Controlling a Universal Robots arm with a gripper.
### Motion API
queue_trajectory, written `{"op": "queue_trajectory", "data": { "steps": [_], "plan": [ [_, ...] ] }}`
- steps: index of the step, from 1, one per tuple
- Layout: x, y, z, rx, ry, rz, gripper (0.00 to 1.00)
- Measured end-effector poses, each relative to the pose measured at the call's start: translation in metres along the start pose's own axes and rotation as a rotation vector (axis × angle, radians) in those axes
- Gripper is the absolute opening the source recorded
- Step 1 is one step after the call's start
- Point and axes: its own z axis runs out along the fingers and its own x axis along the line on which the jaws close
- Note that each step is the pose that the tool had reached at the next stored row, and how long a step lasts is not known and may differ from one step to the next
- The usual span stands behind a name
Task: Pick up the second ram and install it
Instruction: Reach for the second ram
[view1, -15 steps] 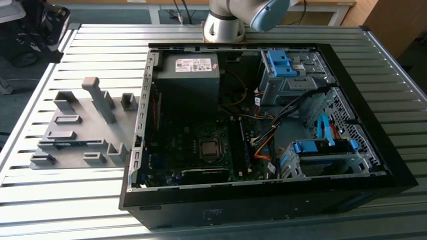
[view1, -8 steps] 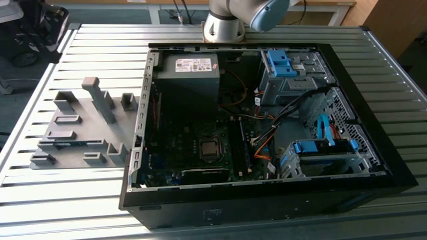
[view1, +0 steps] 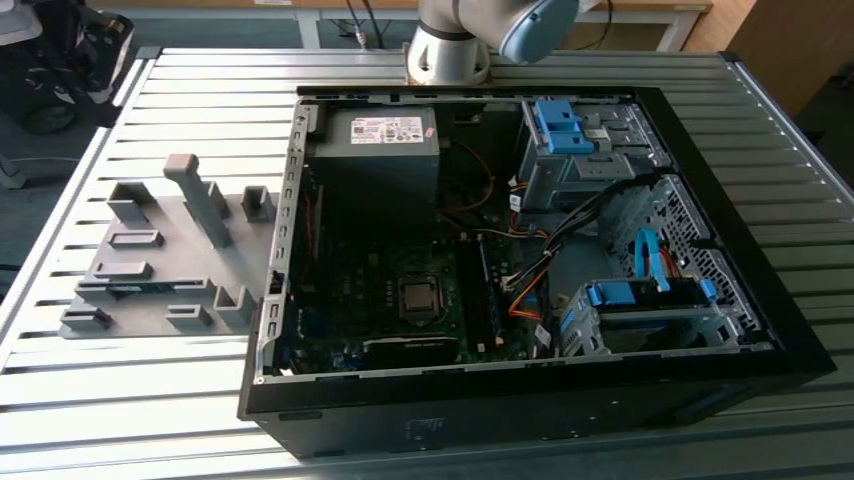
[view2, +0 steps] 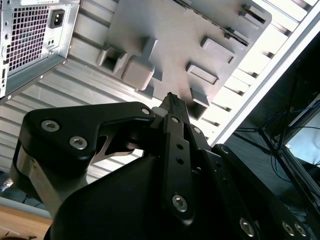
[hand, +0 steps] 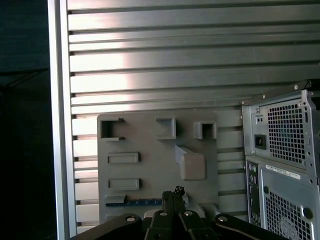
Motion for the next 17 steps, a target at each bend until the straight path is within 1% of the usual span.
{"op": "queue_trajectory", "data": {
  "steps": [9,17],
  "plan": [
    [0.0038,-0.0003,0.0004,0.0000,0.0000,0.000,0.11],
    [0.0110,-0.0009,0.0005,0.0000,0.0000,0.000,0.11]
  ]
}}
